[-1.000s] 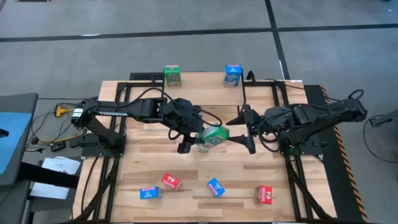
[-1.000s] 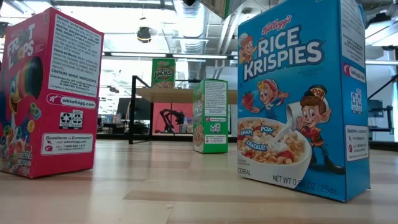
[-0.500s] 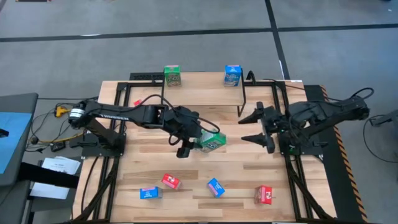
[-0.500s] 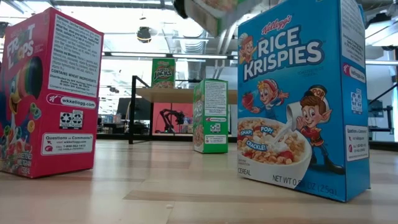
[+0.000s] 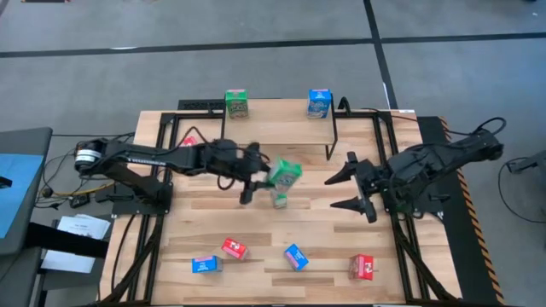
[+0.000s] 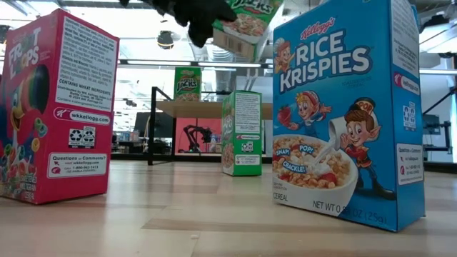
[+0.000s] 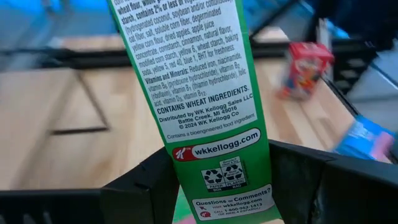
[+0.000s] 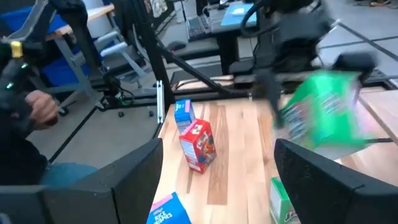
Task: Stack cereal on shelf
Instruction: Put the top green cereal box on the shelf aligned with the other green cereal box
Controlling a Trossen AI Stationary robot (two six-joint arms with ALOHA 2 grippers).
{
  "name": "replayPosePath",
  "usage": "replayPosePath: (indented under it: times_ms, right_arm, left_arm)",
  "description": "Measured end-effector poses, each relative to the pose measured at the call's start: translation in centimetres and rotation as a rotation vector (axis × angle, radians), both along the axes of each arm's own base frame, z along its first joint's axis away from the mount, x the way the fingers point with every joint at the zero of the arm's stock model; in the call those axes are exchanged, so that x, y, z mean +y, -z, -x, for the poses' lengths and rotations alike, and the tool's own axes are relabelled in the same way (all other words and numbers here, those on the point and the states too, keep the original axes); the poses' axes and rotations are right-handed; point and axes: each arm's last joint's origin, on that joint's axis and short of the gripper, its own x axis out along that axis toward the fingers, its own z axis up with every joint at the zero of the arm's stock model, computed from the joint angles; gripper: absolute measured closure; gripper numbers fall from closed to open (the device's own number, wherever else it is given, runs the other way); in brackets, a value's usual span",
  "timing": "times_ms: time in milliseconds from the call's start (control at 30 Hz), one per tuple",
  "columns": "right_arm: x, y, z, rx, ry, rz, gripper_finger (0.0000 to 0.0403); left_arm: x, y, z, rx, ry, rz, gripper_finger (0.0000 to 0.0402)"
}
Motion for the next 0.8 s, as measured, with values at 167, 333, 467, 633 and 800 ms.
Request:
replayPosePath:
  times_ms: [167,333,467,633,800]
  right_arm:
    - [0.3,0.6,-0.8,0.032,0.001,0.013,0.0072]
    - [0.4,0.9,-1.2,0.049,0.001,0.020,0.0072]
    - [0.4,0.8,-1.2,0.043,0.002,0.018,0.0072]
    - [0.4,0.8,-1.1,0.042,0.002,0.017,0.0072]
    - [0.4,0.8,-1.1,0.042,0.002,0.017,0.0072]
  left_arm:
    - [2.0,1.2,2.2,-0.095,-0.076,-0.075,0.0213]
    - [3.8,1.7,4.1,-0.165,-0.150,-0.151,0.0213]
    - [5.2,2.2,5.4,-0.164,-0.202,-0.187,0.0213]
    - [7.3,3.1,7.0,-0.131,-0.271,-0.203,0.0213]
    - [9.5,3.5,8.5,-0.133,-0.263,-0.169,0.0213]
